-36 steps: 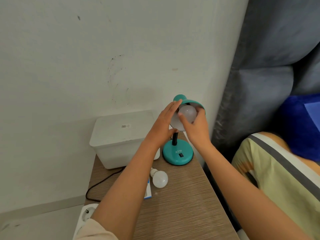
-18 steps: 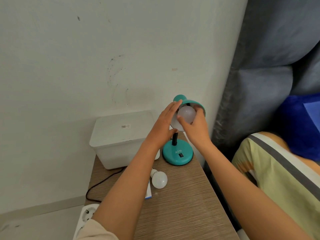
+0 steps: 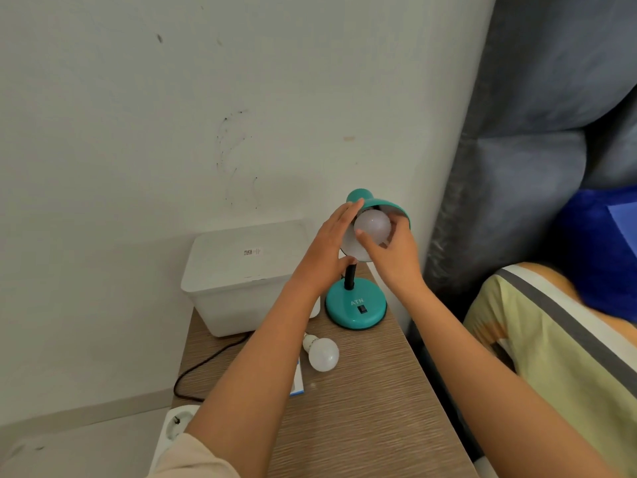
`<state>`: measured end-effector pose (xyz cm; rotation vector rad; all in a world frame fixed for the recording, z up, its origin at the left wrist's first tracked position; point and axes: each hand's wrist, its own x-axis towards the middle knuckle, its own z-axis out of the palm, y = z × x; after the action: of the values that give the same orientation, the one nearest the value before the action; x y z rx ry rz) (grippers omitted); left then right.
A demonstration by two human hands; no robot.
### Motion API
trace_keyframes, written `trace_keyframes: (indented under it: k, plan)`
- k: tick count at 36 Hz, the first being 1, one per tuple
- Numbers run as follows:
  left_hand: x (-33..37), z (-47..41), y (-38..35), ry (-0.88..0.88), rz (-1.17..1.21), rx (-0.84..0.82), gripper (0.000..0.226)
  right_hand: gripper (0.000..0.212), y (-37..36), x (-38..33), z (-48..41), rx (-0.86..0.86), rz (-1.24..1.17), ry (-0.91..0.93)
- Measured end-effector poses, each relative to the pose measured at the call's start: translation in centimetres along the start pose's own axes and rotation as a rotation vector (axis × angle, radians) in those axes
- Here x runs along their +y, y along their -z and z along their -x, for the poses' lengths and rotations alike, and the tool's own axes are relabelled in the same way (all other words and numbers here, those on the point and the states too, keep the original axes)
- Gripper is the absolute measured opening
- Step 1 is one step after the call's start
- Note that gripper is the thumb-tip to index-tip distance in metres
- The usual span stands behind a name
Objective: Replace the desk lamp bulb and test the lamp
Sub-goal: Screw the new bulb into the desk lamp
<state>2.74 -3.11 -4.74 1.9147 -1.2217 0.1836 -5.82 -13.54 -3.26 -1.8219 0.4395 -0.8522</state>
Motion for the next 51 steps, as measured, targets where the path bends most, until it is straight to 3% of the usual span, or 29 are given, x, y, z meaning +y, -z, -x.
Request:
trace_keyframes:
  k: [2,6,12,17,22,28,35,41,48,51]
  plan:
    - [0.0,0.0,-0.1,0.005,-0.003,0.003,0.102,0.054,-0.1,0.4,0.0,0.018,0.036,0.038]
    - [0.0,0.0,0.1,0.006,-0.008,0.004,0.098,0.054,-0.1,0.5,-0.5,-0.022,-0.08,-0.137]
    - [0.2,0.0,0.0,0.0,0.01,0.005,0.102,0.056,-0.3,0.4,0.3,0.069,0.183,0.191]
    - [0.2,0.0,0.3,0.006,-0.003,-0.002,0.098,0.051,0.0,0.0,-0.4,0.069,0.03,-0.001]
    - [0.0,0.0,0.0,0.009,0.002,0.001,0.099,0.059,0.1,0.6,0.0,0.033,0.274,0.212]
    - [0.1,-0.1,0.0,0.0,0.013,0.001,0.099,0.05,0.4,-0.4,-0.5,0.073,0.07,0.013]
    - [0.1,0.0,0.1,0.013,0.013,-0.002,0.102,0.059,0.4,0.3,-0.2,-0.005,0.371,0.236]
    - [0.1,-0.1,0.1,0.017,0.003,-0.014,0.103,0.055,-0.3,-0.2,0.0,0.085,0.143,0.095]
    - [0.2,-0.1,0.3,0.013,0.0,-0.017,0.102,0.057,0.3,0.0,0.2,0.03,0.371,0.25]
    - [0.2,-0.1,0.3,0.012,-0.004,-0.018,0.101,0.058,0.4,0.0,0.0,0.019,0.305,0.2]
